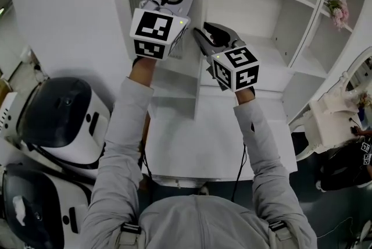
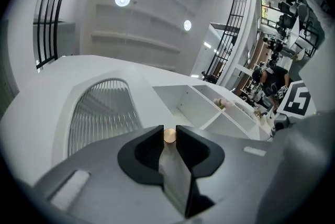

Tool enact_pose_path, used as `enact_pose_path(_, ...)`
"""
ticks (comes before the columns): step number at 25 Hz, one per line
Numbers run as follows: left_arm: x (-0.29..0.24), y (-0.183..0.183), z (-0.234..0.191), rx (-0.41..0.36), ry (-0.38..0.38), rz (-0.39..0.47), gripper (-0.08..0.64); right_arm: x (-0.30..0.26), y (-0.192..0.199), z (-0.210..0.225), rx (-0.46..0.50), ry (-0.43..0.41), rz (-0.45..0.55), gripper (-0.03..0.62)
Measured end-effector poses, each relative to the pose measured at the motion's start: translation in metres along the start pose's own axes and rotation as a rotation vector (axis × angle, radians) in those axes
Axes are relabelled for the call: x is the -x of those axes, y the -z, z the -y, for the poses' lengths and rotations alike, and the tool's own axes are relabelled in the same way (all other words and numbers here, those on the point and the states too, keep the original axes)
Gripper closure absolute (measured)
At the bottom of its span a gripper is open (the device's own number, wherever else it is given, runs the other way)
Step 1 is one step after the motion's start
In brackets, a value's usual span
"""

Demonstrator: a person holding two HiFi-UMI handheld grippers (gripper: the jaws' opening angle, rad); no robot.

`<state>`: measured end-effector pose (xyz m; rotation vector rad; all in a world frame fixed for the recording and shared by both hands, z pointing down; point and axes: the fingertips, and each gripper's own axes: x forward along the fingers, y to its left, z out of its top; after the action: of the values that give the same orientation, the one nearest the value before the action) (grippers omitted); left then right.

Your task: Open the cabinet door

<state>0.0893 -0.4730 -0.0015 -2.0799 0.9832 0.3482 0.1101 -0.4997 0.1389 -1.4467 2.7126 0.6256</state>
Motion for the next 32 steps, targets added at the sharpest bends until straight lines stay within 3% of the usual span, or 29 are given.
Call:
enact_pose_path(9, 0.033, -0.025, -0.003, 0.049, 0.104, 0.052, 0.469, 0.022, -0.018, -0.036, 0.014, 0.118, -0.049, 0.48)
enact_pose_path(19, 0.089, -0.05, -0.024, 0.084, 0.169, 0.108, 0.465, 0.035, -0.042, -0.103, 0.056, 0.177, -0.094, 0.488)
enact_pose_path(32, 0.163, -0.059, -0.076, 0.143, 0.212, 0.121, 0.449, 0.016, -0.069, -0.196, 0.076, 0.168, -0.107, 0.491)
